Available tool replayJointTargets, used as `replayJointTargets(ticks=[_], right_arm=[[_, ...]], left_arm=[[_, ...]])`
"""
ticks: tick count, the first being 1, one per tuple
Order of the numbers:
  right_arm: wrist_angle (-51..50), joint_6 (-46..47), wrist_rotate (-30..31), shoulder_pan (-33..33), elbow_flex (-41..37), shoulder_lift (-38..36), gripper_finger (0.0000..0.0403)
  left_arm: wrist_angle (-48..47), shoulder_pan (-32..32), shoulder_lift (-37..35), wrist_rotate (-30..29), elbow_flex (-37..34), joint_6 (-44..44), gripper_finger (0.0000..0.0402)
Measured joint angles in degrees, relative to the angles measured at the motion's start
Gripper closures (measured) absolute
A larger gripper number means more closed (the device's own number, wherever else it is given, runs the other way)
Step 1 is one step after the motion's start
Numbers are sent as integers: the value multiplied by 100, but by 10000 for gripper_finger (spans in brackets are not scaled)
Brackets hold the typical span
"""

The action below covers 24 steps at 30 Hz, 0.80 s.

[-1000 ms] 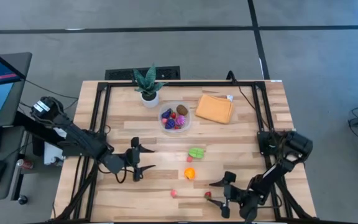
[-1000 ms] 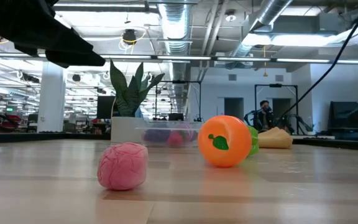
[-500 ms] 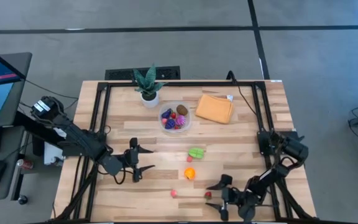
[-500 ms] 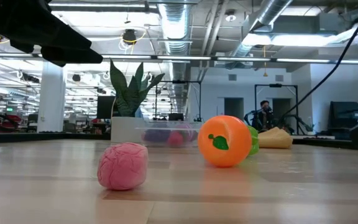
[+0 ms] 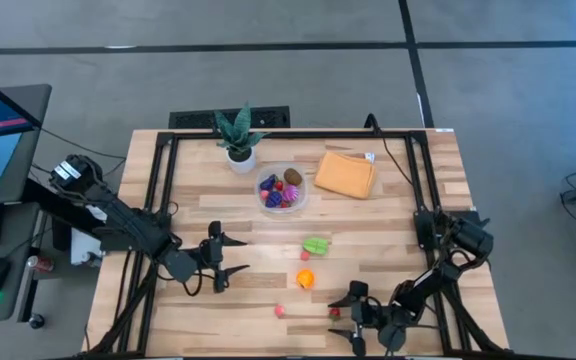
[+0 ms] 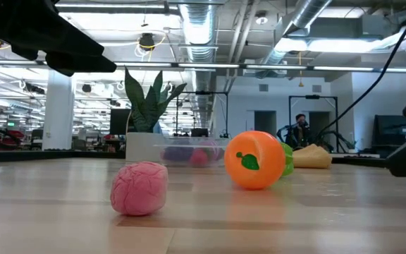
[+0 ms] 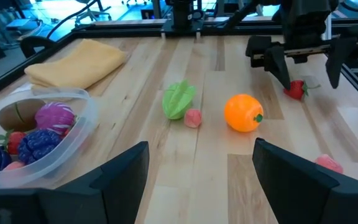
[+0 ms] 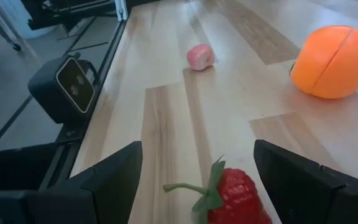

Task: Pick and placing Produce into tupperware
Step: Put the red strawberry into the transparent bin

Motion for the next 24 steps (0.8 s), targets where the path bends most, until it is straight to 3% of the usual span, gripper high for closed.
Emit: replayJointTargets(ticks=[24], right_arm=[[-991, 417, 46, -51, 0, -7, 74]], left_arm=[[4, -176, 0, -85, 2, -138, 125]])
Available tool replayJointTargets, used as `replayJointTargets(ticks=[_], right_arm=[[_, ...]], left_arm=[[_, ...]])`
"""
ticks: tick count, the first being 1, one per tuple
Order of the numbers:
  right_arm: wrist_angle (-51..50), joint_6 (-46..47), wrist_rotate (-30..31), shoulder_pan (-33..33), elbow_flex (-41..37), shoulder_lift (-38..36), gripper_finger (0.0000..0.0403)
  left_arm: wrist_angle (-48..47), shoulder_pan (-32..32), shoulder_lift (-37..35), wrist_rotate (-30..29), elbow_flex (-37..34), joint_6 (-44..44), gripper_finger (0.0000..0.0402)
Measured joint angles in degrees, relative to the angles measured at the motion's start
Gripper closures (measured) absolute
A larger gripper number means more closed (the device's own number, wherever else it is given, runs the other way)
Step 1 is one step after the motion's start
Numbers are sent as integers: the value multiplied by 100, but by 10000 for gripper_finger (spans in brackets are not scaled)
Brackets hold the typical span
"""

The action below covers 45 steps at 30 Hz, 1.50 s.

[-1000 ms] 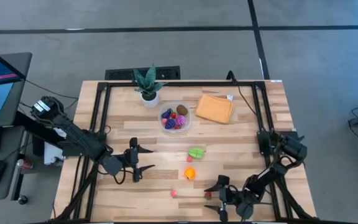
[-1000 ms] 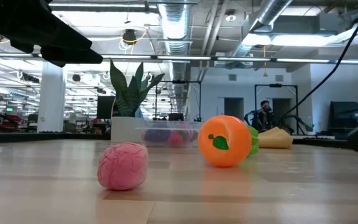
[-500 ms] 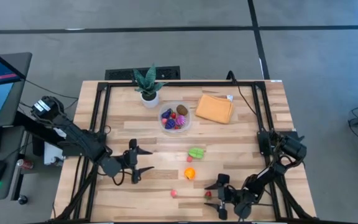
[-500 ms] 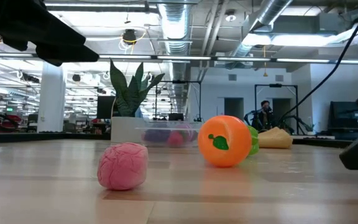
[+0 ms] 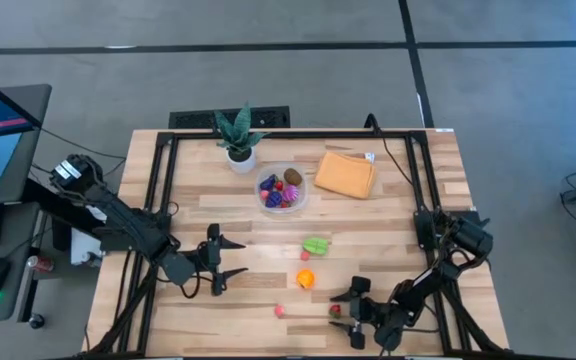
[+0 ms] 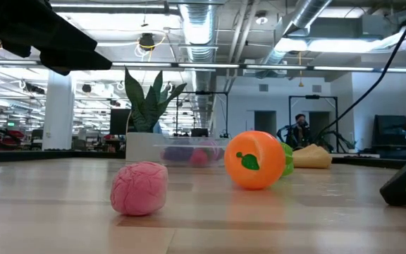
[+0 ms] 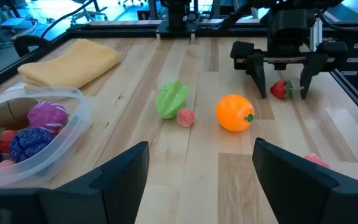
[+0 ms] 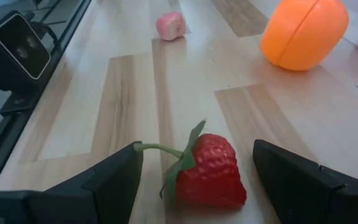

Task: Pick and placing Produce into tupperware
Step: Put the red strawberry into the transparent bin

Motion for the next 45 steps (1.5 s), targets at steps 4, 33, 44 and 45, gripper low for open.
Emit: replayJointTargets(ticks=[4, 33, 44, 45], right_arm=[[-7, 0, 1, -26, 0, 0, 88], [-41, 0, -20, -24, 0, -2, 241], [-44, 2, -20, -26, 0, -2, 211], [-47, 1, -16, -24, 0, -2, 216]], left_arm=[[0, -2, 0, 0, 0, -15, 125], [0, -2, 0, 4, 2, -57, 125], [0, -2, 2, 7, 2, -57, 125], [0, -2, 2, 7, 2, -57, 125]])
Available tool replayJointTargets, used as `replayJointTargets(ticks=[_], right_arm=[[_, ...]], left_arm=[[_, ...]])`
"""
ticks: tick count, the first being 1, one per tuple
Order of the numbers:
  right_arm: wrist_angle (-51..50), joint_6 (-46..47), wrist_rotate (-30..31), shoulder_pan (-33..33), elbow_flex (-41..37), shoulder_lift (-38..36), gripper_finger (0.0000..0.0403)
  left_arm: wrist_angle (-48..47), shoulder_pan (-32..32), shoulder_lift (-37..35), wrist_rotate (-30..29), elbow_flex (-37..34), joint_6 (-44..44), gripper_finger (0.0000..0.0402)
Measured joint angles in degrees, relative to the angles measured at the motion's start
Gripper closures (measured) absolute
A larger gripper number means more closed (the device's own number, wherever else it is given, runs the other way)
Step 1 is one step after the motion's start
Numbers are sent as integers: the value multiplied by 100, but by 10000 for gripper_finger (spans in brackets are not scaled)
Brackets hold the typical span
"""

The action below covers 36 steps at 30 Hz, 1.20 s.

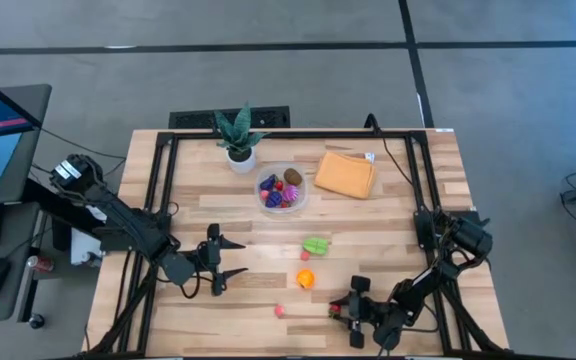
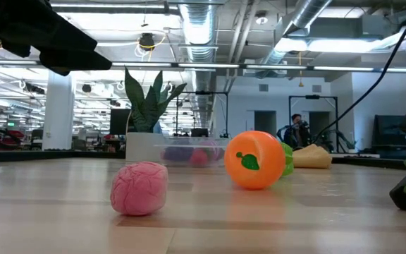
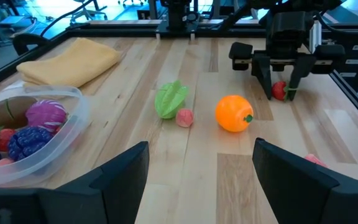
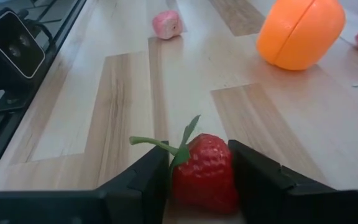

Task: Pick and placing Produce into tupperware
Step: Put the red strawberry into the transparent bin

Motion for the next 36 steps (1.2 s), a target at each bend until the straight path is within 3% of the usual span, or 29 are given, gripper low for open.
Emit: replayJointTargets(ticks=[7, 14, 19, 36], right_arm=[[-1, -1, 11, -2, 0, 0, 239], [6, 1, -6, -1, 0, 0, 191], [6, 1, -6, 0, 0, 0, 179], [-1, 0, 3, 0, 0, 0, 207]], left_arm=[[0, 0, 0, 2, 0, 0, 125], [0, 0, 0, 4, 0, 0, 125], [0, -1, 0, 4, 0, 0, 125], [0, -2, 0, 9, 0, -20, 125]])
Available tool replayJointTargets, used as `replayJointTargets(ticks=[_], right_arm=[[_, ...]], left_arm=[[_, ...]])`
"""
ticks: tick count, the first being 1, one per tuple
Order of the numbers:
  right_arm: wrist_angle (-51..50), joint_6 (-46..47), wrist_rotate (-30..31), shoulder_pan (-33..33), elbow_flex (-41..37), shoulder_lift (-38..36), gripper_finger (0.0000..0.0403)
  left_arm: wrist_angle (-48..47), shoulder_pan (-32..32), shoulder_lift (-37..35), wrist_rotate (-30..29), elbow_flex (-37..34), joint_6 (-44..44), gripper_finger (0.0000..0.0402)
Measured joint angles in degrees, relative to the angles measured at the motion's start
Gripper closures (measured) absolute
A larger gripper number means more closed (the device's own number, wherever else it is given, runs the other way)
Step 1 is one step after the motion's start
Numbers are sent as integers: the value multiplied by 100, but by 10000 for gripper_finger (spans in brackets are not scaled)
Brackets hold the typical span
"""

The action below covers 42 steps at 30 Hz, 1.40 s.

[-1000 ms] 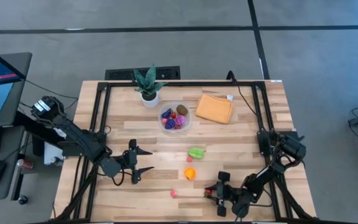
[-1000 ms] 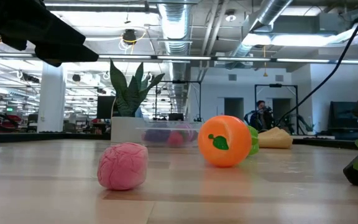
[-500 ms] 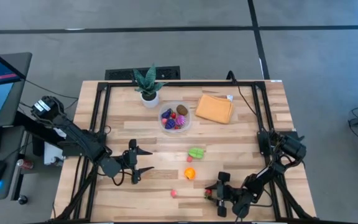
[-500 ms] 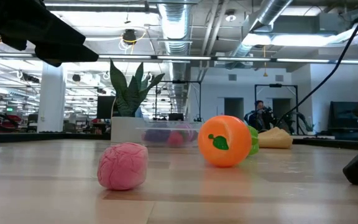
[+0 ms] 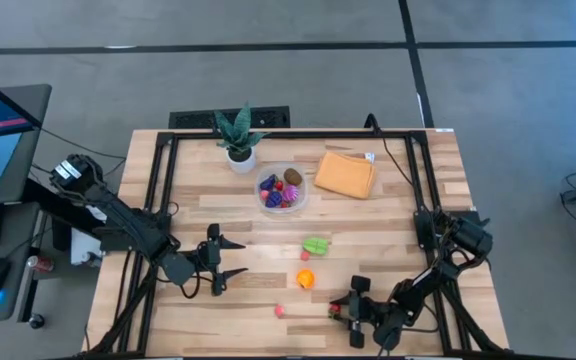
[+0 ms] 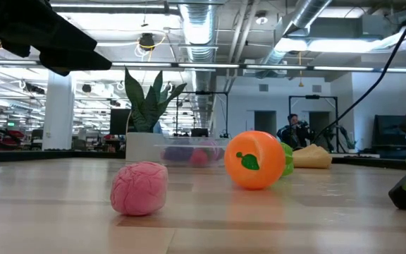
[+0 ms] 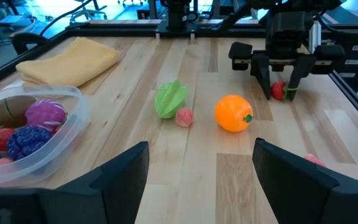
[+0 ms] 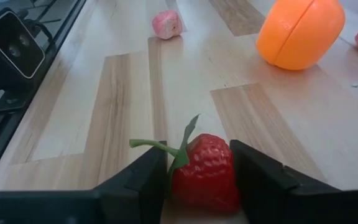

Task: Pick and placing Produce into tupperware
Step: Put the red strawberry into the transparent bin

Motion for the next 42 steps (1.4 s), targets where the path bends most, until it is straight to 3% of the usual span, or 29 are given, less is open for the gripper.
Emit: replayJointTargets(ticks=[20, 32, 42], right_arm=[[262, -465, 24, -1, -4, -64, 223], [-120, -1677, 357, -58, -3, -1073, 222], [-828, -2649, 535, -611, -2, -1881, 223]], left_arm=[[-2, 0, 0, 39, 0, 1, 125], [-3, 0, 0, 96, 0, 23, 125], [-12, -3, 0, 163, 0, 187, 125]])
